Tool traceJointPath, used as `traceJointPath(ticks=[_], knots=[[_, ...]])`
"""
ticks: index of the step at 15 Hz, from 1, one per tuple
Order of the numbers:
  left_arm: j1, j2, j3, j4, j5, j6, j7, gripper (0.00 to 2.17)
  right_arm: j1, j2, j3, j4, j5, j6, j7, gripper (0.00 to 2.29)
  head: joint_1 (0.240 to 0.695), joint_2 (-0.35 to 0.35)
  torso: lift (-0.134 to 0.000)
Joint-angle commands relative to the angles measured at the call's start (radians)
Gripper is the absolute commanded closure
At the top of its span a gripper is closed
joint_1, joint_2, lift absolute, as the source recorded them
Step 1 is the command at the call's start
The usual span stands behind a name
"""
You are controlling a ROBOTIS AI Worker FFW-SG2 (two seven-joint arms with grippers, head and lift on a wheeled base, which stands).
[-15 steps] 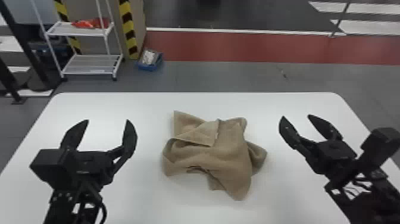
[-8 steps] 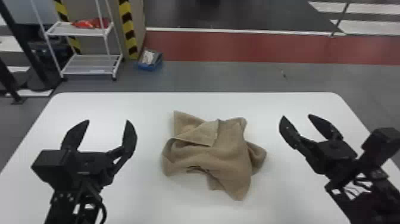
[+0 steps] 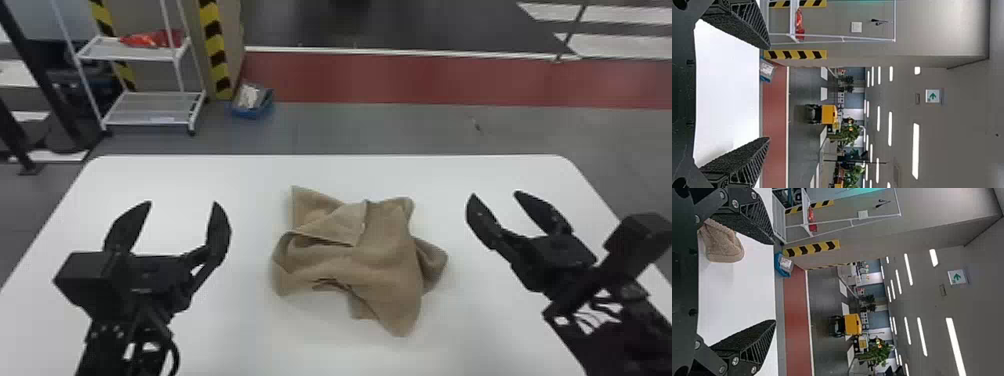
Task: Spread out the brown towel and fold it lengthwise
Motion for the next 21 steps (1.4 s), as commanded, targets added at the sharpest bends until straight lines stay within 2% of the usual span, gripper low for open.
traceJointPath(ticks=[1, 2, 5, 6, 7, 9, 12, 14, 17, 20, 21], knots=[[0.0, 0.0, -0.004, 0.004, 0.0, 0.0, 0.0, 0.06, -0.007, -0.001, 0.046, 0.0, 0.01, 0.004, -0.001, 0.19, 0.695, -0.038, -0.124], [0.0, 0.0, -0.005, 0.004, -0.002, 0.003, -0.002, 0.06, -0.02, -0.001, 0.084, 0.0, 0.024, 0.026, -0.001, 0.19, 0.695, -0.033, -0.124], [0.0, 0.0, -0.011, 0.003, -0.002, 0.015, -0.008, 0.06, -0.06, -0.001, 0.262, 0.022, 0.133, 0.056, -0.001, 0.19, 0.695, 0.01, -0.124], [0.0, 0.002, -0.013, 0.001, -0.002, 0.015, -0.008, 0.06, -0.075, -0.001, 0.311, 0.037, 0.156, 0.056, -0.003, 0.19, 0.695, 0.034, -0.124], [0.0, 0.003, -0.013, 0.0, -0.002, 0.015, -0.009, 0.06, -0.093, -0.001, 0.36, 0.048, 0.185, 0.072, -0.015, 0.2, 0.695, 0.089, -0.124], [0.005, 0.009, -0.011, -0.002, -0.002, 0.015, -0.008, 0.07, -0.121, -0.001, 0.425, 0.069, 0.269, 0.124, -0.037, 0.22, 0.695, 0.144, -0.124], [0.008, 0.011, -0.007, -0.003, -0.002, 0.015, -0.008, 0.07, -0.152, 0.0, 0.474, 0.1, 0.337, 0.188, -0.038, 0.25, 0.695, 0.198, -0.124], [0.006, 0.011, -0.011, -0.003, -0.002, 0.015, -0.011, 0.07, -0.165, 0.002, 0.488, 0.115, 0.349, 0.194, -0.038, 0.29, 0.695, 0.213, -0.124], [0.005, 0.011, -0.013, -0.002, -0.002, 0.015, -0.011, 0.07, -0.187, 0.003, 0.494, 0.123, 0.39, 0.286, -0.057, 0.35, 0.695, 0.219, -0.124], [0.005, 0.011, -0.011, -0.002, -0.002, 0.015, -0.011, 0.07, -0.207, 0.002, 0.494, 0.14, 0.395, 0.314, -0.061, 0.35, 0.695, 0.207, -0.124], [0.003, 0.011, -0.011, 0.0, -0.002, 0.015, -0.011, 0.07, -0.211, 0.002, 0.491, 0.143, 0.393, 0.32, -0.061, 0.41, 0.695, 0.204, -0.124]])
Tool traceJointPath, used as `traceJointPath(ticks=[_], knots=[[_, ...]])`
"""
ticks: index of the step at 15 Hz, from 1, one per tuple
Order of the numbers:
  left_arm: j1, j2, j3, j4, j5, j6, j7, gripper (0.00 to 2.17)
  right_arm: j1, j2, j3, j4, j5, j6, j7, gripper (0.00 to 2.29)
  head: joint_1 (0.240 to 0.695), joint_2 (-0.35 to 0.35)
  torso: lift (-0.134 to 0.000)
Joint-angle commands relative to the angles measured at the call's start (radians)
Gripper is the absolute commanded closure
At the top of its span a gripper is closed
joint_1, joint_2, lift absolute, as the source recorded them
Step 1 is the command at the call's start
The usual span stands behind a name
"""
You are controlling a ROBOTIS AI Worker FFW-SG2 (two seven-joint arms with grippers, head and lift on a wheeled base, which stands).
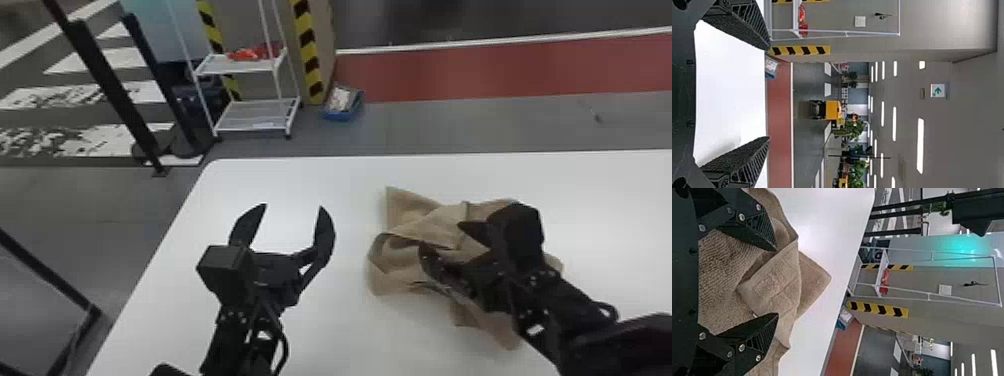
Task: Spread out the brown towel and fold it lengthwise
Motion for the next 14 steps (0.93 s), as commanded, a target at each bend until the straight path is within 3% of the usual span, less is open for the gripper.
traceJointPath(ticks=[1, 2, 3, 5, 6, 11, 14], knots=[[-0.003, 0.0, 0.0, 0.003, 0.0, -0.001, 0.0, 0.07, -0.017, -0.001, -0.003, 0.007, -0.004, 0.043, 0.0, 0.53, 0.695, 0.202, -0.124], [-0.004, 0.0, 0.0, 0.003, 0.0, -0.001, 0.0, 0.07, -0.022, -0.001, -0.003, 0.007, -0.005, 0.061, 0.0, 0.54, 0.695, 0.2, -0.124], [-0.006, -0.002, 0.0, 0.004, 0.0, -0.001, 0.0, 0.07, -0.022, -0.001, -0.006, 0.007, -0.008, 0.061, 0.002, 0.71, 0.695, 0.198, -0.124], [-0.007, -0.002, 0.0, 0.006, 0.0, -0.001, 0.0, 0.07, -0.026, -0.001, -0.007, 0.007, -0.016, 0.113, 0.002, 1.33, 0.695, 0.195, -0.124], [-0.007, -0.002, 0.0, 0.006, 0.0, -0.001, 0.001, 0.07, -0.026, -0.001, -0.011, 0.006, -0.018, 0.11, 0.0, 1.48, 0.695, 0.193, -0.124], [-0.007, 0.0, 0.002, 0.012, 0.0, -0.001, 0.006, 0.07, 0.007, -0.002, -0.043, -0.094, -0.042, 0.074, -0.003, 1.48, 0.695, 0.188, -0.124], [-0.003, 0.003, 0.003, 0.012, 0.0, -0.007, 0.011, 0.07, 0.012, -0.004, -0.172, -0.177, -0.151, 0.089, -0.001, 1.48, 0.695, 0.177, -0.124]])
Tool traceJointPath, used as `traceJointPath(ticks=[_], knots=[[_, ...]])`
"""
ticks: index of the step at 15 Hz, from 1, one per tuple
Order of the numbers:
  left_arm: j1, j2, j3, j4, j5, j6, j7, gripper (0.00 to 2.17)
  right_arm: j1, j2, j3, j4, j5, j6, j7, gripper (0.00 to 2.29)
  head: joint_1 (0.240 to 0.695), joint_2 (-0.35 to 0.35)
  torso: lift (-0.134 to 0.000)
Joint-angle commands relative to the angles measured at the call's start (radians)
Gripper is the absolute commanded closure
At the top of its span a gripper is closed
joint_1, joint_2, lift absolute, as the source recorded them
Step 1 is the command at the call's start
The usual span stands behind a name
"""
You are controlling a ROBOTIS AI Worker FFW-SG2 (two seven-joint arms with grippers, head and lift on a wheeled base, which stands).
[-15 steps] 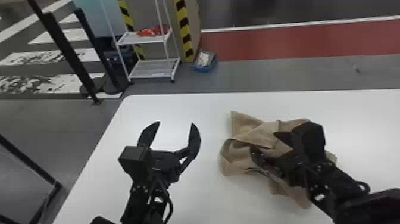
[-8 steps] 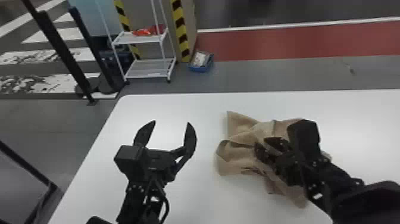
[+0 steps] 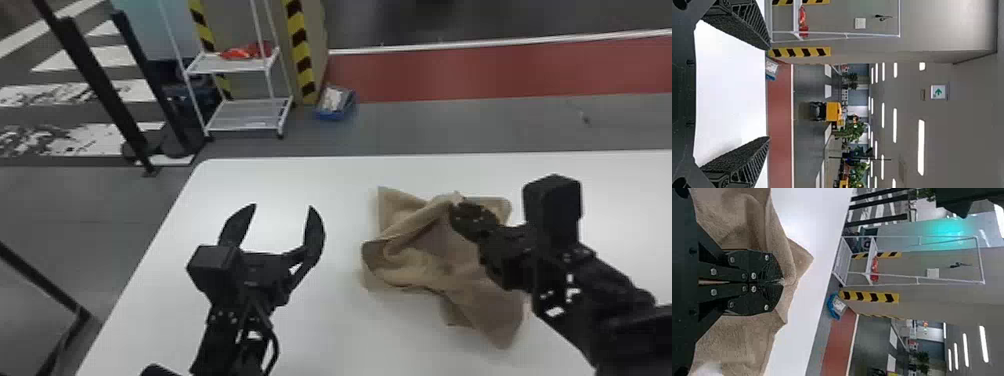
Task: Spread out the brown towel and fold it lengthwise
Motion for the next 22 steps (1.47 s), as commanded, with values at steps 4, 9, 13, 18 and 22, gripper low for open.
traceJointPath(ticks=[4, 9, 13, 18, 22], knots=[[0.016, 0.003, 0.001, -0.011, -0.003, -0.009, 0.002, 0.07, -0.008, -0.008, -0.322, -0.153, -0.174, 0.084, 0.018, 1.48, 0.695, 0.091, -0.124], [0.023, 0.005, -0.002, -0.014, -0.006, -0.015, 0.002, 0.07, 0.099, -0.046, -0.765, -0.063, -0.449, -0.029, 0.099, 1.48, 0.695, -0.115, -0.124], [0.022, 0.003, -0.031, -0.012, -0.032, -0.012, 0.0, 0.07, 0.173, -0.043, -0.909, 0.123, -0.455, -0.176, 0.17, 1.48, 0.695, -0.267, -0.124], [0.017, 0.008, -0.077, -0.015, -0.057, 0.003, -0.013, 0.07, 0.191, -0.035, -0.886, 0.237, -0.41, -0.278, 0.192, 1.48, 0.695, -0.35, -0.124], [-0.061, 0.008, -0.154, -0.015, -0.014, 0.141, -0.082, 0.08, 0.219, -0.015, -0.854, 0.186, -0.41, -0.278, 0.192, 1.48, 0.695, -0.35, -0.124]])
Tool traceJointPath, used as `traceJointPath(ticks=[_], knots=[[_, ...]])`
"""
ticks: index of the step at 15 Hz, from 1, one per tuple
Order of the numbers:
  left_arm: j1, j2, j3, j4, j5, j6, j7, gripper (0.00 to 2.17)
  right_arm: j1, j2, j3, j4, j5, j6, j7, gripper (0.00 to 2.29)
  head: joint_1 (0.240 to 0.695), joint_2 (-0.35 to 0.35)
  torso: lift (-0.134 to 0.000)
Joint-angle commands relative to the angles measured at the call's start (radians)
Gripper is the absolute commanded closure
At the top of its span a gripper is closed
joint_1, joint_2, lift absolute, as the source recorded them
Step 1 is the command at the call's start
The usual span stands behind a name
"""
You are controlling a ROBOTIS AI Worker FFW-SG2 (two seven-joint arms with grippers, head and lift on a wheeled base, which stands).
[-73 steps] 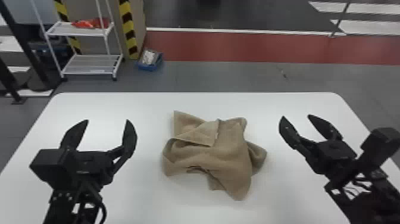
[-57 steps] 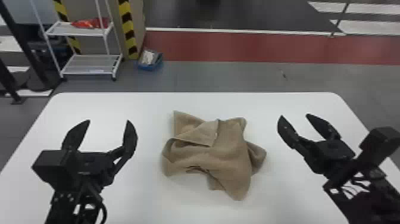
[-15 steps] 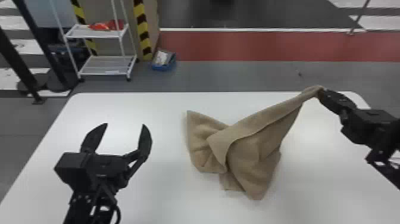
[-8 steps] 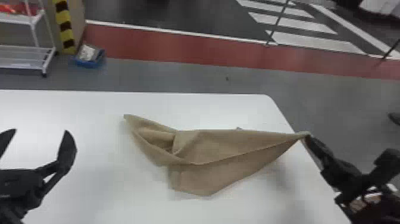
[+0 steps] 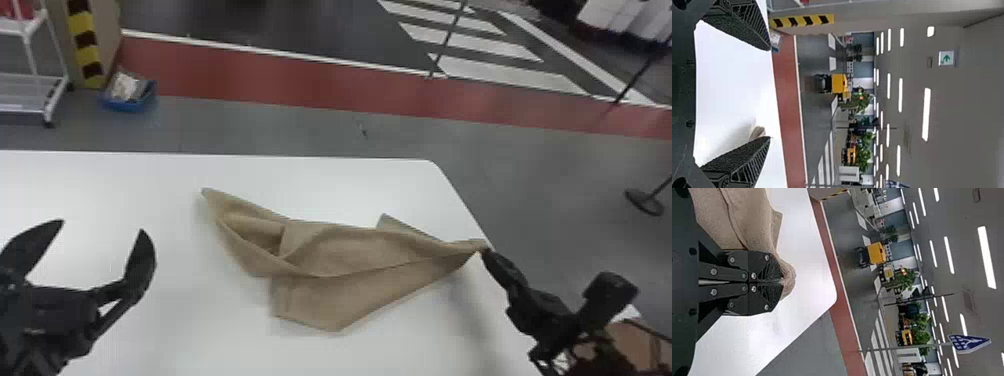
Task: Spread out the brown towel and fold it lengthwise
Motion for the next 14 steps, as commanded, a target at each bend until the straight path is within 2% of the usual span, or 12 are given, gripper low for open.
traceJointPath(ticks=[1, 3, 5, 7, 9, 14], knots=[[-0.08, -0.002, -0.055, 0.003, 0.066, 0.12, -0.016, 0.08, 0.022, 0.013, 0.025, -0.033, 0.005, 0.0, 0.0, 1.48, 0.695, -0.35, -0.124], [-0.153, -0.01, -0.104, 0.034, 0.135, 0.194, -0.015, 0.14, 0.034, 0.027, 0.07, -0.053, 0.033, 0.003, 0.0, 1.48, 0.695, -0.35, -0.124], [-0.222, -0.027, -0.158, 0.081, 0.148, 0.24, 0.002, 0.16, 0.046, 0.028, 0.108, -0.067, 0.048, 0.0, -0.002, 1.48, 0.695, -0.35, -0.124], [-0.299, -0.076, -0.199, 0.146, 0.153, 0.311, 0.005, 0.21, 0.06, 0.03, 0.13, -0.072, 0.053, -0.009, -0.002, 1.48, 0.695, -0.35, -0.124], [-0.373, -0.099, -0.248, 0.209, 0.164, 0.32, 0.031, 0.21, 0.071, 0.03, 0.154, -0.073, 0.059, -0.028, -0.002, 1.48, 0.695, -0.35, -0.124], [-0.551, -0.179, -0.319, 0.399, 0.148, 0.403, 0.065, 0.21, 0.085, 0.03, 0.18, -0.072, 0.079, -0.068, -0.002, 1.48, 0.695, -0.35, -0.124]])
